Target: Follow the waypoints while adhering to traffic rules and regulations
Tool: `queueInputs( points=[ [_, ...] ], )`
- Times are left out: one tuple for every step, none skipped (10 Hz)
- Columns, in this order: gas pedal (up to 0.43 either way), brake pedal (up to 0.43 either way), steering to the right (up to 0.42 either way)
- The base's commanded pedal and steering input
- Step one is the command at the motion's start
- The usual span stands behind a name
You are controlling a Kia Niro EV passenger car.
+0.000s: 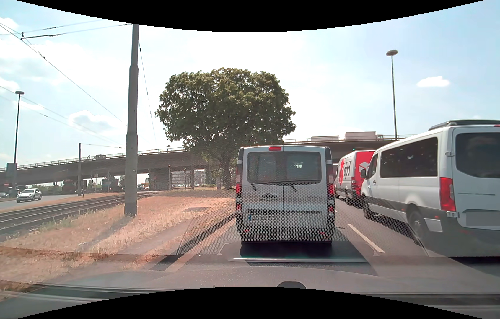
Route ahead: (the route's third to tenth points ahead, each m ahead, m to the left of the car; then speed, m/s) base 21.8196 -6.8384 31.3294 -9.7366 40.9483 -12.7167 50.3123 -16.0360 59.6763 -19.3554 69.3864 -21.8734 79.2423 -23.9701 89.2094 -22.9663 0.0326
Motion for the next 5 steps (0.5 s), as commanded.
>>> queueInputs(
  points=[
    [0.0,0.0,0.026],
    [0.0,0.0,0.03],
    [0.0,0.0,0.037],
    [0.028,0.0,0.044],
    [0.087,0.0,0.048]
  ],
)
